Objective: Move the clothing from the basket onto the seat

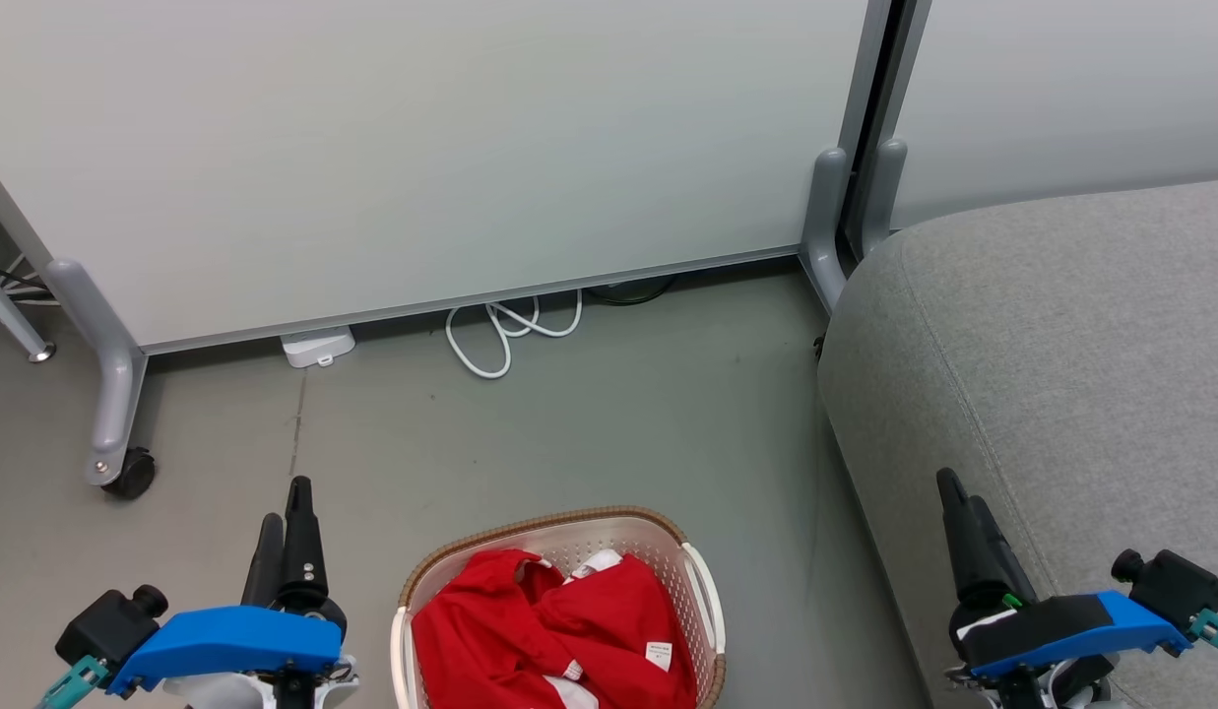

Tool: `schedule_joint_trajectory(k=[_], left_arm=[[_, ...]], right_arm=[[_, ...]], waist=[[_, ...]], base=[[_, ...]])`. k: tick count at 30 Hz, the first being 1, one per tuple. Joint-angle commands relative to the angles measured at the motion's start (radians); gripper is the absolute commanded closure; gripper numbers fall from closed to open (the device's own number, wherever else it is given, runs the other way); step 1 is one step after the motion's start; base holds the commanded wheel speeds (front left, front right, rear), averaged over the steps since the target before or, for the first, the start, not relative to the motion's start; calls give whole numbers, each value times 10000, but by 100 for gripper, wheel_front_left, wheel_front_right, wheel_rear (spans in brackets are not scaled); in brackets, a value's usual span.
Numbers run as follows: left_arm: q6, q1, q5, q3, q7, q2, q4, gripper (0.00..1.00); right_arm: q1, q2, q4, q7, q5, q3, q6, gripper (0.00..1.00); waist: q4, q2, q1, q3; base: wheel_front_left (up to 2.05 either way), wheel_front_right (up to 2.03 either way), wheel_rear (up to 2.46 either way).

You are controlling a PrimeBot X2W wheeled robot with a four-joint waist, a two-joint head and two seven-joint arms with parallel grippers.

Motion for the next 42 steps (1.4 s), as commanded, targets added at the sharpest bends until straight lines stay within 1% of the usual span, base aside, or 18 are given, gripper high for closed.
schedule_joint_trajectory(k=[1,8,17,25,42], left_arm=[[36,-237,546,-56,-119,85,-91,0],[81,-278,2021,-287,-354,180,11,0],[12,-274,3377,-531,-628,306,238,0],[-37,-344,4289,-669,-867,359,423,0],[-147,-455,5921,-959,-1300,375,621,0]], right_arm=[[-284,-79,-98,-128,-500,68,14,0],[-284,-89,-57,-303,-1729,147,15,0],[-248,-99,-213,-441,-3027,193,17,0],[-228,-108,-192,-613,-4012,258,19,0],[-241,-122,-198,-1034,-5716,314,22,0]], waist=[[7,0,0,-1],[47,0,0,-22],[41,0,0,-52],[51,0,0,-65],[125,0,0,-55]], base=[[0,0,0],[0,0,0],[0,0,0],[0,0,0],[0,0,0]])
